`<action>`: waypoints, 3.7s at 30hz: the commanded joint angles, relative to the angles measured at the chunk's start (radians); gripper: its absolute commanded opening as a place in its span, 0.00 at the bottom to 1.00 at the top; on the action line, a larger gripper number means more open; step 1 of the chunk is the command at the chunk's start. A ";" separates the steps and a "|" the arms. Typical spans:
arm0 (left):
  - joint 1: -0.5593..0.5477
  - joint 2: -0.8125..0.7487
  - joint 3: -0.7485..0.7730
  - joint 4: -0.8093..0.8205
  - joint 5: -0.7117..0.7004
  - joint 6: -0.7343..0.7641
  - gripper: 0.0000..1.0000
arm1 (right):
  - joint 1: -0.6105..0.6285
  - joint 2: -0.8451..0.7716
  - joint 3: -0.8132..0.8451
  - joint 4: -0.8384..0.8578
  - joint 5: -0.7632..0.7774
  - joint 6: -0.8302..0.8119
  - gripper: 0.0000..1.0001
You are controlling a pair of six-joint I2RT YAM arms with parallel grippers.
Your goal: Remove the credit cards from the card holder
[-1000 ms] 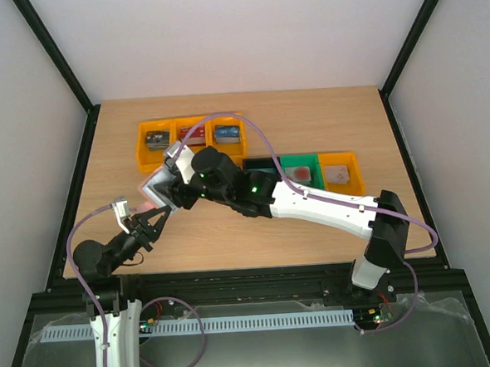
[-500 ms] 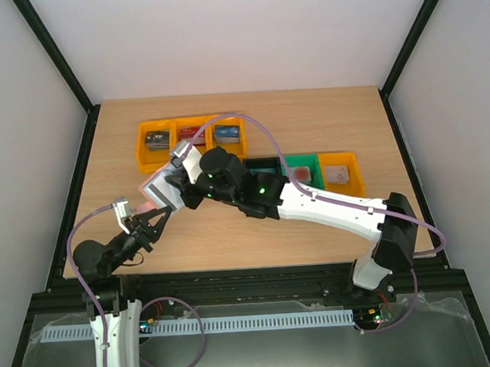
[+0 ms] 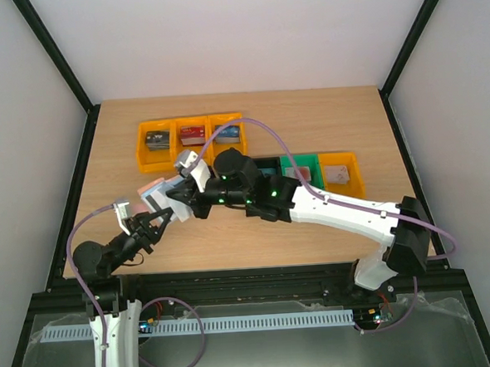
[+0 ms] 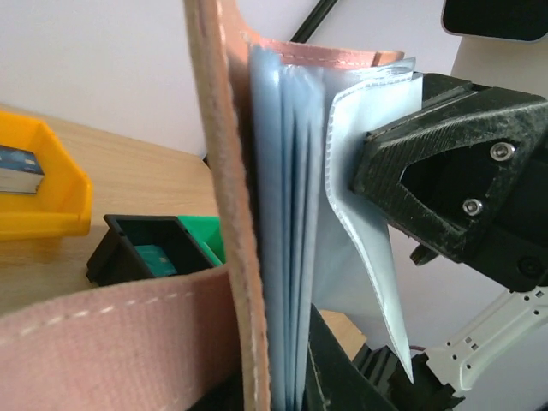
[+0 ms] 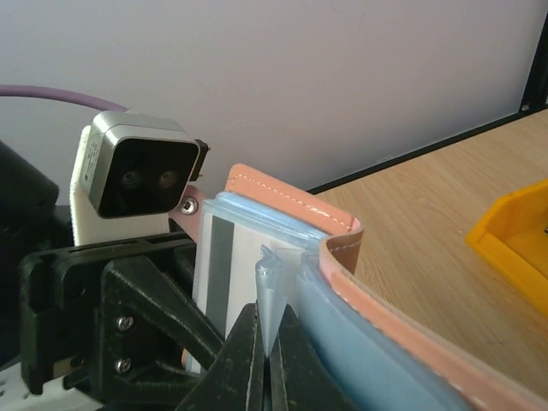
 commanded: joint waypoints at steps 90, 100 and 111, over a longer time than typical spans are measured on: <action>0.016 0.760 1.029 -0.968 -0.845 1.062 0.02 | -0.078 -0.196 -0.217 0.017 -0.111 -0.093 0.20; 0.016 0.624 1.070 -0.978 -0.226 1.097 0.02 | -0.078 -0.096 -0.098 0.345 -0.342 0.119 0.20; 0.078 0.440 0.915 -0.727 0.223 0.877 0.02 | -0.077 -0.120 -0.064 0.335 -0.253 0.167 0.16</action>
